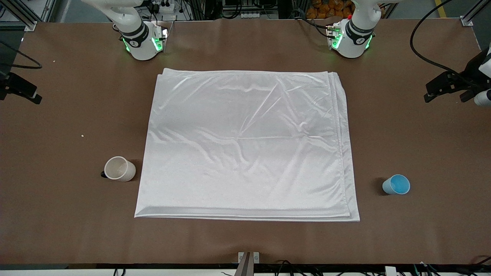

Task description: Place blue cup into white mug on cloth

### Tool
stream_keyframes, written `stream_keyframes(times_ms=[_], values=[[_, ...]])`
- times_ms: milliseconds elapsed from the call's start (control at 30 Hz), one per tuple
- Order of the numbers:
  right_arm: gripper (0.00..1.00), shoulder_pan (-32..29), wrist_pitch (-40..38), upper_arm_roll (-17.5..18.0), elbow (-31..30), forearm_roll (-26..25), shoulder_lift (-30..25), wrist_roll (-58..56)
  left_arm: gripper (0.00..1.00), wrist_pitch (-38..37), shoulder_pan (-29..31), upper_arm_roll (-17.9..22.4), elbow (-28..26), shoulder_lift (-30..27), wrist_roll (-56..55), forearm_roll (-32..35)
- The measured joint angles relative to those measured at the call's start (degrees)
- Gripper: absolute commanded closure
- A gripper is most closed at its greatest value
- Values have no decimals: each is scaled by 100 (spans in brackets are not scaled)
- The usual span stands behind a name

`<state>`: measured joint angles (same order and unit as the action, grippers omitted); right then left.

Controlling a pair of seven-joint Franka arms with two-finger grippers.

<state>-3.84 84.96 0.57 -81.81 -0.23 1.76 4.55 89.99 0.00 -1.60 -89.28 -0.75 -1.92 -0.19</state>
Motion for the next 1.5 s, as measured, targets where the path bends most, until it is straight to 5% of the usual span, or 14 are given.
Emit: stream_keyframes(times_ms=[667,1133,1500], values=[[0,-7,180,8,-51,-2,12,2,0,237,44,34,-10,266,0,10],[0,34,683,95,-713,-2,24,-240,0,1118,508,59,-50,1365,514,15],[0,-46,1540,51,-1460,-5,26,-1878,0,1836,640,76,1,2375,936,30]])
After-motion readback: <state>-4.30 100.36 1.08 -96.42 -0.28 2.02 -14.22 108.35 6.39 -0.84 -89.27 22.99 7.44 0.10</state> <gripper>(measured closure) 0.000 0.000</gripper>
